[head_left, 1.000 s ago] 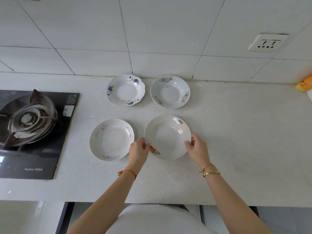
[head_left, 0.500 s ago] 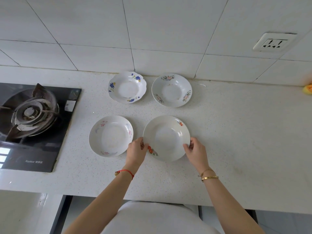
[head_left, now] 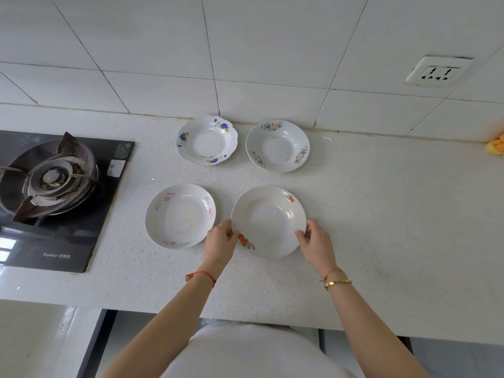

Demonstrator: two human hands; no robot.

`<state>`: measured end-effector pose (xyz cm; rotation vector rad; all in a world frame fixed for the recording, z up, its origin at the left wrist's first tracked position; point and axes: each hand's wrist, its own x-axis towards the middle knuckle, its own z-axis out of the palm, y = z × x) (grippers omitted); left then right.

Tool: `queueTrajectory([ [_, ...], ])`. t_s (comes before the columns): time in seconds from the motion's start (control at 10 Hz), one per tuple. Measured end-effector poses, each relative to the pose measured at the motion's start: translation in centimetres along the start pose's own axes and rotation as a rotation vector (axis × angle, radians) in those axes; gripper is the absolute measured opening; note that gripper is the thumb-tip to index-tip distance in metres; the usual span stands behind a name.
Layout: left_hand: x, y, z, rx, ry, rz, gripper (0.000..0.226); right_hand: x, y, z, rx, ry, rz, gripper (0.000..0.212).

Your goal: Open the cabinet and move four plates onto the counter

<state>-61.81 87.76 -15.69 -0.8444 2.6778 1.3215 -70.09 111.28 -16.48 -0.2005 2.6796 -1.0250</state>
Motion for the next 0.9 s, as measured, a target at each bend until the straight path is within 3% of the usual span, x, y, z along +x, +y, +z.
queueTrajectory([
  [0.7,0.0,0.1,-0.8,0.083,-0.064,0.04,0.014,-0.3,-0.2,-0.3,-0.049,-0.018,0.028,0.025],
  [0.8,-0.5,0.2,-1.1,0.091,-0.065,0.046,0.023,-0.6,-0.9,-0.8,-0.09,-0.051,0.042,0.027],
  [0.9,-0.4,0.2,-1.6,0.066,-0.004,0.045,0.038,-0.4,-1.3,-1.5,-0.158,0.028,0.025,0.038],
])
